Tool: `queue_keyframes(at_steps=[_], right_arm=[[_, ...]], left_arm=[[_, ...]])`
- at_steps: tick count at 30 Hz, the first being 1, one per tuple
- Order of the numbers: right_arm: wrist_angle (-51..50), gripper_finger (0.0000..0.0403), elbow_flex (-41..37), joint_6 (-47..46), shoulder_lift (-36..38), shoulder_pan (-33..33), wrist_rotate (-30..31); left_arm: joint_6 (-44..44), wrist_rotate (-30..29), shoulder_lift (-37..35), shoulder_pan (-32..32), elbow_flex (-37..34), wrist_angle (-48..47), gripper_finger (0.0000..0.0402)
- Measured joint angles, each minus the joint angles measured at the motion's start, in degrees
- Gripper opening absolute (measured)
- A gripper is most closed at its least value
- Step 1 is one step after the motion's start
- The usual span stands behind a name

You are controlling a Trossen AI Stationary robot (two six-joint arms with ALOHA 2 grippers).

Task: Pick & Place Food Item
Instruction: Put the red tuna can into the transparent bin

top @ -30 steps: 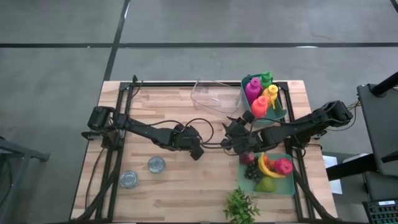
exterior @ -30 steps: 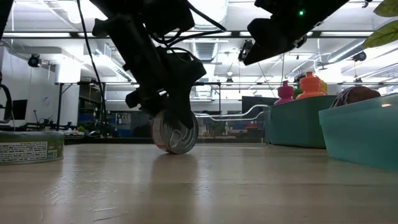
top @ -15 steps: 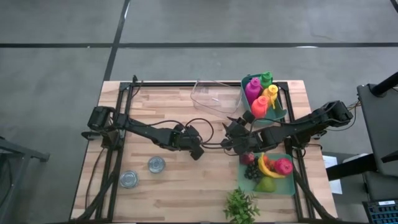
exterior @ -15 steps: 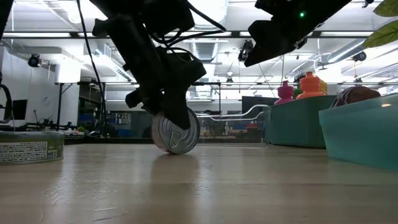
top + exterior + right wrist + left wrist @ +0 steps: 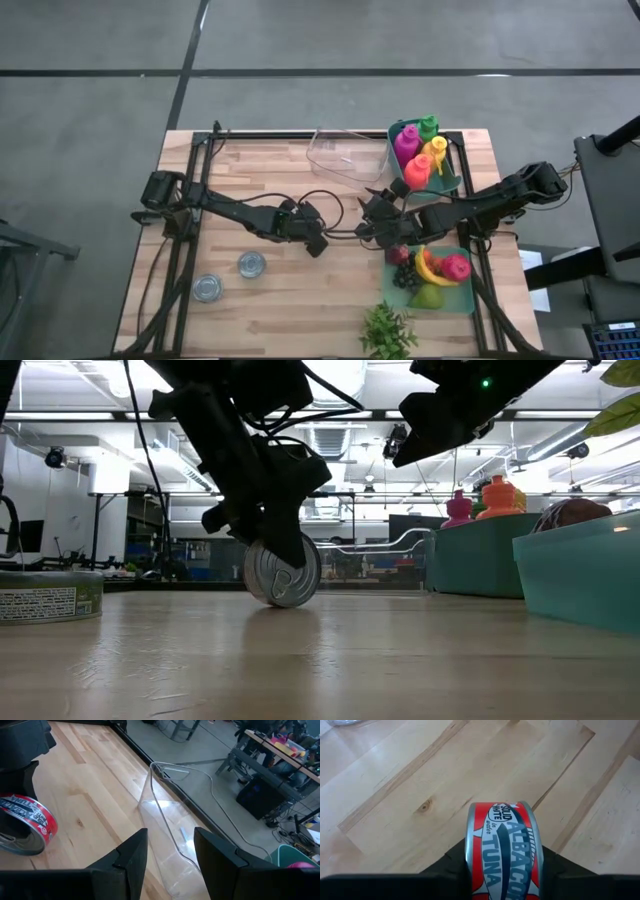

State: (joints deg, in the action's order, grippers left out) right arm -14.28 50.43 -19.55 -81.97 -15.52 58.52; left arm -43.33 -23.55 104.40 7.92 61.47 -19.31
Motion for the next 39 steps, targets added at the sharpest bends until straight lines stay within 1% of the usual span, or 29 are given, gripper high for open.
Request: queue_keyframes(at_steps=[2,5,9,12,17,19,22,24,26,28,31,32,33,34,36,38,39], right_arm=[[0.0,0.0157,0.0,0.0,0.0,0.0,0.0],[0.0,0.0157,0.0,0.0,0.0,0.0,0.0],[-0.1,0.0157,-0.1,0.0,0.0,0.0,0.0],[-0.1,0.0157,-0.1,0.0,0.0,0.0,0.0],[-0.4,0.0157,-0.1,0.1,0.1,0.0,0.4],[-0.4,0.0157,-0.1,0.2,0.2,0.0,1.0],[-0.4,0.0157,-0.1,0.3,0.3,0.0,1.5],[-0.4,0.0157,-0.1,0.8,0.3,0.0,1.5],[-0.5,0.0157,-0.1,1.1,0.3,0.0,1.5],[-0.5,0.0157,-0.1,1.1,0.3,0.0,1.5],[-0.4,0.0157,-0.1,1.1,0.3,0.0,1.5],[-0.4,0.0157,-0.1,1.1,0.3,0.0,1.5],[-0.4,0.0157,-0.1,1.1,0.3,0.0,1.5],[-0.5,0.0157,-0.1,1.4,0.3,0.0,1.5],[-0.5,0.0157,-0.1,2.3,0.3,0.0,1.5],[-0.5,0.0157,-0.1,3.5,0.3,0.0,1.5],[-0.5,0.0157,-0.1,3.6,0.3,0.0,1.5]], left_arm=[[0.1,0.0,-0.3,0.0,0.0,-0.1,0.0128],[3.8,-0.4,-1.1,-0.2,0.3,-0.4,0.0128],[6.9,-3.0,-3.6,-0.2,1.1,-0.3,0.0128],[9.2,-7.7,-6.8,-0.2,1.5,-0.4,0.0128],[16.3,-20.4,-13.9,-0.7,1.6,0.3,0.0128],[20.5,-22.5,-16.7,-2.0,1.6,1.4,0.0128],[26.9,-22.2,-20.2,-5.5,1.6,5.3,0.0128],[31.4,-20.4,-21.9,-8.6,1.6,8.3,0.0128],[36.6,-15.6,-22.8,-12.6,1.6,11.8,0.0128],[39.6,-7.4,-23.0,-17.0,1.6,14.9,0.0128],[40.2,8.2,-22.3,-23.5,1.6,19.0,0.0128],[40.2,12.2,-21.7,-25.3,1.7,20.1,0.0128],[40.2,14.3,-21.0,-26.8,1.7,20.4,0.0128],[40.5,14.8,-20.1,-28.1,1.7,20.3,0.0128],[43.4,15.0,-18.4,-30.5,1.9,20.1,0.0128],[47.1,15.0,-16.6,-32.6,3.4,18.8,0.0128],[47.6,15.0,-15.6,-33.4,4.5,18.3,0.0128]])
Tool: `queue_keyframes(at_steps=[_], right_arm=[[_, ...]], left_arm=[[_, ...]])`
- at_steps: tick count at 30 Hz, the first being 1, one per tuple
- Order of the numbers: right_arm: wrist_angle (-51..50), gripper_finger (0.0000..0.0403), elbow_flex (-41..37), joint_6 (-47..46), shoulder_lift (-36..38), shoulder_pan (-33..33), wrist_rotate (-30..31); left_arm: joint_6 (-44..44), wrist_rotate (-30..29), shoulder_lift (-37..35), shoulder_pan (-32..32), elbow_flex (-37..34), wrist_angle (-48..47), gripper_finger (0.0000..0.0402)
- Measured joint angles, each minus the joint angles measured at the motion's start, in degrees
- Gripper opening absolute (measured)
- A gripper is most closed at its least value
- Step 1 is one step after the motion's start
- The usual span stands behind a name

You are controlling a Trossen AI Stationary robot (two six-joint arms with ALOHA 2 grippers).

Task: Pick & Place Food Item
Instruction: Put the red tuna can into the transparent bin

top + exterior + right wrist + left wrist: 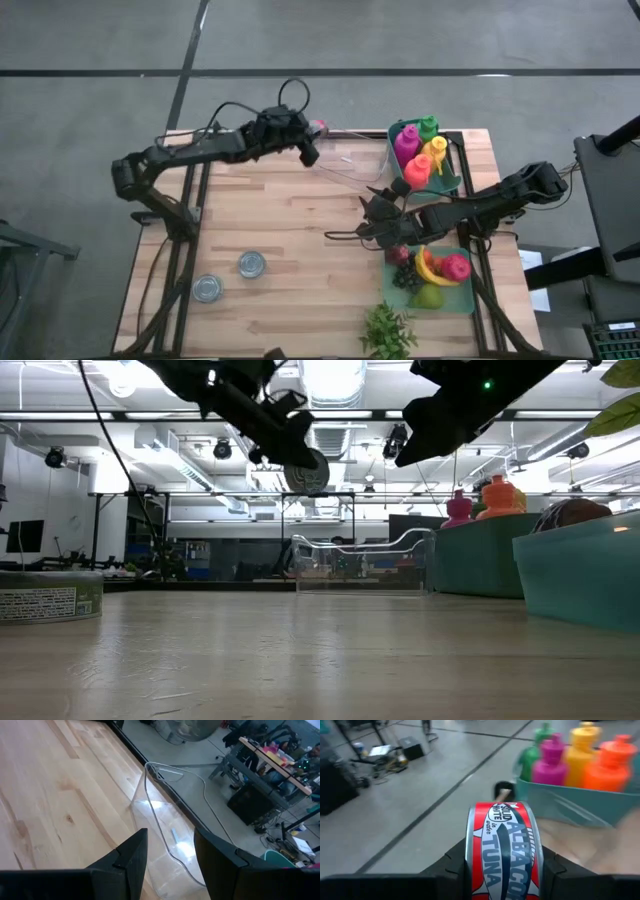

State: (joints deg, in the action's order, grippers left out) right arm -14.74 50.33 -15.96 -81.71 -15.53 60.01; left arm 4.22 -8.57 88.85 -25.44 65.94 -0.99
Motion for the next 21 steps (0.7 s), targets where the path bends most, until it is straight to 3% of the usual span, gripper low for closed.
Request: queue_keyframes(at_steps=[12,21], right_arm=[[-0.4,0.0157,-1.0,0.1,0.0,0.0,0.1],[-0.3,0.0157,-2.6,-1.4,0.0,0.0,0.0]], left_arm=[[-4.9,0.4,16.6,-1.2,15.5,-8.9,0.0128],[-7.7,-1.3,24.6,-1.2,22.1,-17.0,0.0128]])
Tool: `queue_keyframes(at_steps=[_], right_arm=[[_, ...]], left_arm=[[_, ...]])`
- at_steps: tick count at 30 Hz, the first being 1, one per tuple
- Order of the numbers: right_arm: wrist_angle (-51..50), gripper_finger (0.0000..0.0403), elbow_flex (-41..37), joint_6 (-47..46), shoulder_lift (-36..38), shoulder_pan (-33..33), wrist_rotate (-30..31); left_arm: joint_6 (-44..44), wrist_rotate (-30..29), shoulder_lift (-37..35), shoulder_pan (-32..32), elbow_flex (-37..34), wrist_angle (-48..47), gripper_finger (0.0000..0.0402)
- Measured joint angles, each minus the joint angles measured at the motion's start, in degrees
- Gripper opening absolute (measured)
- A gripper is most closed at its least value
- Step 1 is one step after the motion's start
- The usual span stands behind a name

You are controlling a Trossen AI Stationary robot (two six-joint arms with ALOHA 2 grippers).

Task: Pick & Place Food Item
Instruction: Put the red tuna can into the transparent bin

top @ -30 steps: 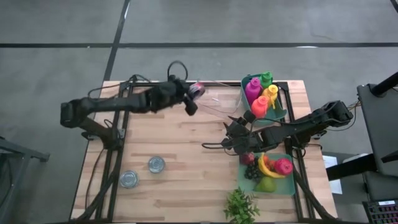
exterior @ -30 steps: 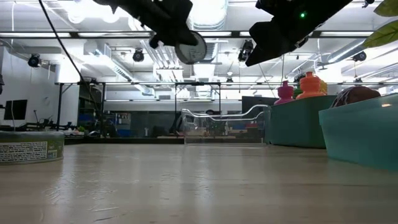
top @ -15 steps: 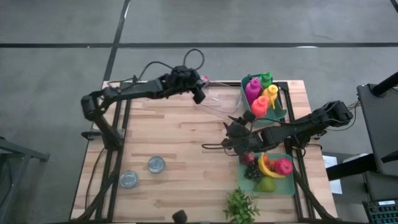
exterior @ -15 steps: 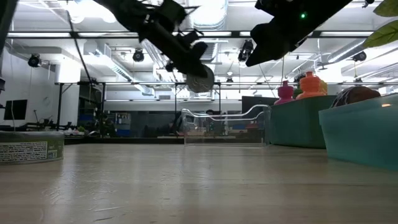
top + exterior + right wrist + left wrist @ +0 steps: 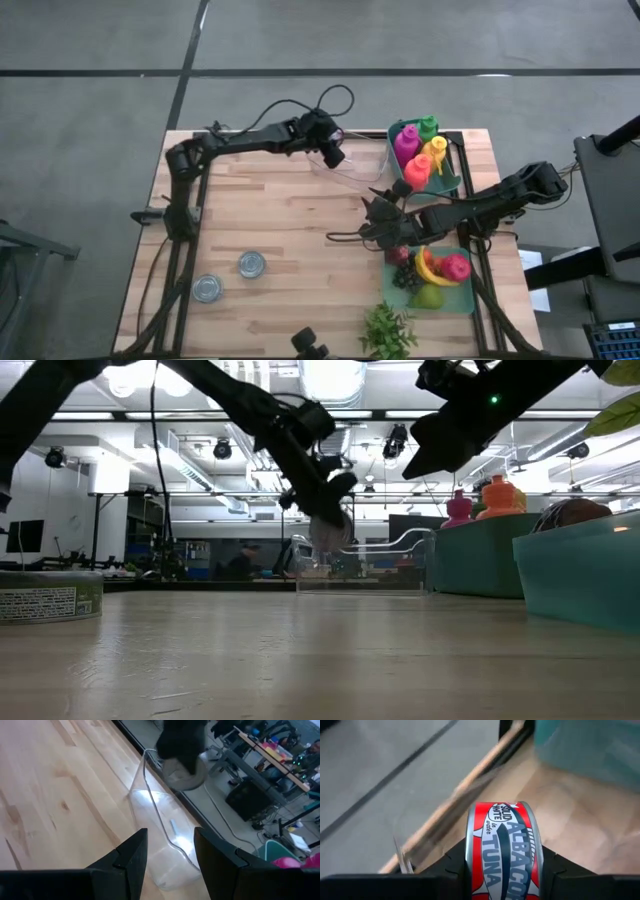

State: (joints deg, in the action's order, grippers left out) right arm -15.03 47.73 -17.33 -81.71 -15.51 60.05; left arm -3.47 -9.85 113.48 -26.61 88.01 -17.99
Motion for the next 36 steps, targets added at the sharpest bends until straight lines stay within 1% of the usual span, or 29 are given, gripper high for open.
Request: queue_keyframes(at_steps=[4,10,15,24,36], right_arm=[[0.0,0.0157,-0.2,-1.9,0.0,0.0,0.0],[0.0,0.0157,-0.3,-2.2,0.0,0.0,-0.3],[0.2,0.0157,-0.3,-2.2,0.0,-0.3,-0.5],[0.3,0.0157,-0.3,-2.2,0.0,-0.5,-0.5],[0.3,0.0157,-0.4,-2.2,0.0,-0.5,-0.5]], left_arm=[[-0.6,-0.2,1.6,0.0,-0.2,-1.3,0.0128],[-1.6,-0.2,3.5,0.0,-0.2,-2.8,0.0128],[-5.7,-0.2,4.3,-0.1,-0.1,-4.8,0.0128],[-5.8,-0.4,5.4,-0.1,-0.1,-6.2,0.0128],[-6.0,-0.4,5.6,-0.1,-0.1,-5.2,0.0129]])
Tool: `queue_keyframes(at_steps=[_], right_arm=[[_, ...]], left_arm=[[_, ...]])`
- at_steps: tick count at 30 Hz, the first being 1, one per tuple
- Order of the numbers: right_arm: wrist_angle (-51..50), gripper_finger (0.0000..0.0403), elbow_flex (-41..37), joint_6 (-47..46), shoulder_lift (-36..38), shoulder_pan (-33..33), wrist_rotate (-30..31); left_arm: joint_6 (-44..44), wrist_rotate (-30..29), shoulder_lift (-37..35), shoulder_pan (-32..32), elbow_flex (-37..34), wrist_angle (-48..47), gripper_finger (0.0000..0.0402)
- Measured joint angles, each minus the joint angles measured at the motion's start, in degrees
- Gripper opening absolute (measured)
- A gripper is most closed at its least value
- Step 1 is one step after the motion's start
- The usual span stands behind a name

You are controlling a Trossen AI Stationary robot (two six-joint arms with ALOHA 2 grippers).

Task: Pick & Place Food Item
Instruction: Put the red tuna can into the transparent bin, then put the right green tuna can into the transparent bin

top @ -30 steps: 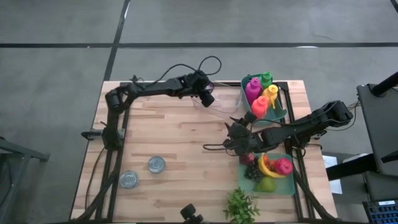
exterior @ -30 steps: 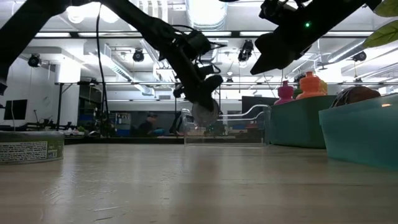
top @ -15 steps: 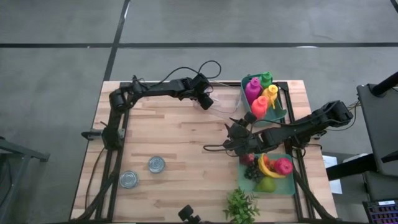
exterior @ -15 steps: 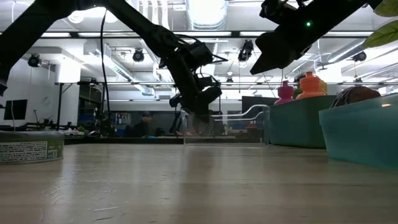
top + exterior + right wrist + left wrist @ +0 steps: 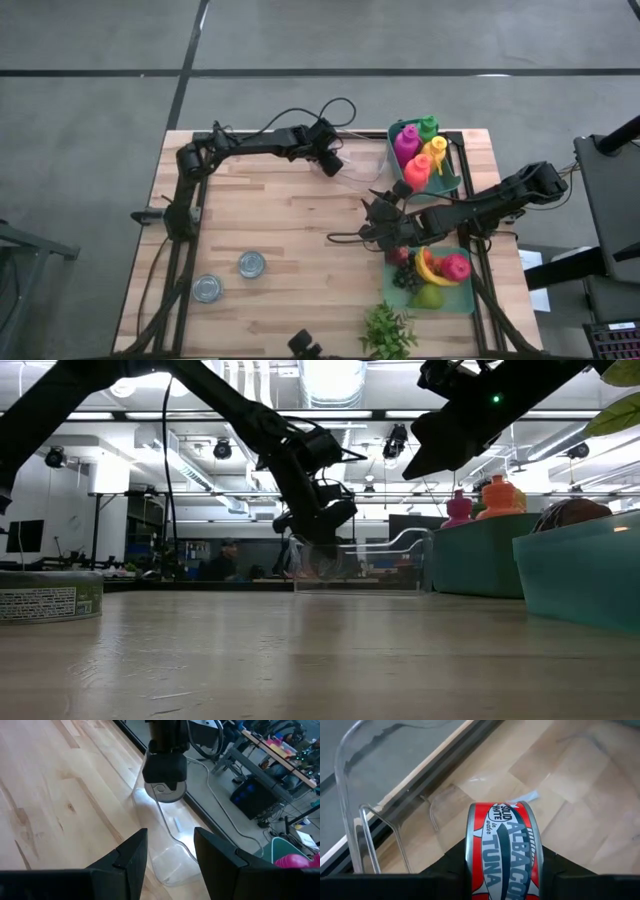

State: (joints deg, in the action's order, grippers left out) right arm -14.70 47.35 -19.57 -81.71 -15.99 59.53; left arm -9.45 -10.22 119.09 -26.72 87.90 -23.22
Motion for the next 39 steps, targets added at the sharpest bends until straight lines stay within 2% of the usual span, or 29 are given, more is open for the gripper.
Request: queue_keyframes(at_steps=[2,7,13,19,24,31,39], right_arm=[[0.0,0.0157,0.0,0.0,0.0,0.0,0.0],[0.0,0.0157,0.0,0.0,0.0,0.0,0.0],[0.0,0.0157,0.0,0.0,0.0,0.0,0.0],[0.0,0.0157,0.0,0.0,0.0,0.0,0.0],[-0.1,0.0157,0.0,0.0,0.0,0.0,0.0],[-0.1,0.0157,-0.1,0.0,0.0,0.0,0.0],[0.1,0.0157,-0.1,0.2,0.0,0.0,0.0]], left_arm=[[0.0,0.2,0.0,0.0,0.0,1.0,0.0148],[0.0,0.4,0.0,0.0,0.0,2.2,0.0231],[0.0,0.4,0.0,0.0,0.0,2.4,0.0278],[-0.1,0.4,-0.1,0.1,0.0,2.4,0.0287],[-0.9,0.4,-3.3,0.3,-0.1,2.4,0.0288],[-1.1,0.4,-12.5,0.5,-0.1,2.0,0.0289],[-1.1,1.1,-27.2,2.8,-0.1,0.1,0.0289]])
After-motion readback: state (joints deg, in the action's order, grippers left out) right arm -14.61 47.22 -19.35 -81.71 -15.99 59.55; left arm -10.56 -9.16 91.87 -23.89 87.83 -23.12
